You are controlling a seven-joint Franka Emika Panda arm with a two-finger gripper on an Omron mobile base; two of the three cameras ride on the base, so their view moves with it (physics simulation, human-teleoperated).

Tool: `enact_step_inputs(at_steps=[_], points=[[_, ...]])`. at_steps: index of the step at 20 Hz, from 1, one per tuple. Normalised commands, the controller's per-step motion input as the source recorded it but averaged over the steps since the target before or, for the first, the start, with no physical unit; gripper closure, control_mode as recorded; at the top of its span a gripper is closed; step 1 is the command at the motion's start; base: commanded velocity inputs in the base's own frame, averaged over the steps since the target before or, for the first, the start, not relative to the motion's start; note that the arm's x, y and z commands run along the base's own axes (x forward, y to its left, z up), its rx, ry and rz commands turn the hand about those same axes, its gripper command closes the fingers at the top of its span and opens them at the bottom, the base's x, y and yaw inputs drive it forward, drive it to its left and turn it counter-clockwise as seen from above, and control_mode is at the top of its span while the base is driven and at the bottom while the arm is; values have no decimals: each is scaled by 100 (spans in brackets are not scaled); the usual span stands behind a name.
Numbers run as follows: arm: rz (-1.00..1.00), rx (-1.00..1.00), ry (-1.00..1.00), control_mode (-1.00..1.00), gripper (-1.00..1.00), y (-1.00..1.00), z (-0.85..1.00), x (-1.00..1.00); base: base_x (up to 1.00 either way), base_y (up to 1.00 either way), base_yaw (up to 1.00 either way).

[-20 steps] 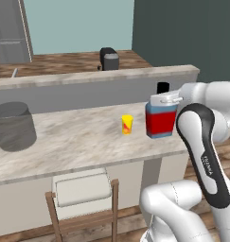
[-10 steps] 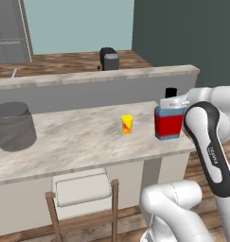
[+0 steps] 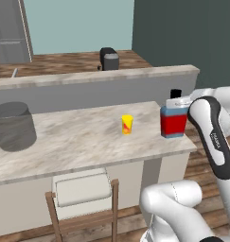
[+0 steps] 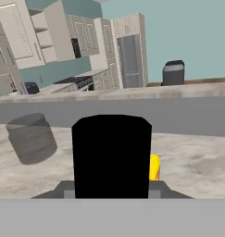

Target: Open the cabinet directly in front. Then move the liquor and the cup to the dining counter with the jar on it.

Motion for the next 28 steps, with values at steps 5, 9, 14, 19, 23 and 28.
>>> enact_step_inputs(at_steps=[5, 9, 14, 19, 23, 28], points=[[0, 0, 0, -100, 100, -7, -17, 27, 0, 0, 0], [0, 0, -1, -100, 100, 0, -16, 24, 0, 0, 0], [0, 0, -5, -100, 100, 0, -16, 8, 0, 0, 0], [0, 0, -10, -100, 100, 0, -15, 0, 0, 0, 0], [0, 0, -6, -100, 100, 0, -13, 0, 0, 0, 0], [0, 0, -5, -100, 100, 0, -7, 3, 0, 0, 0]])
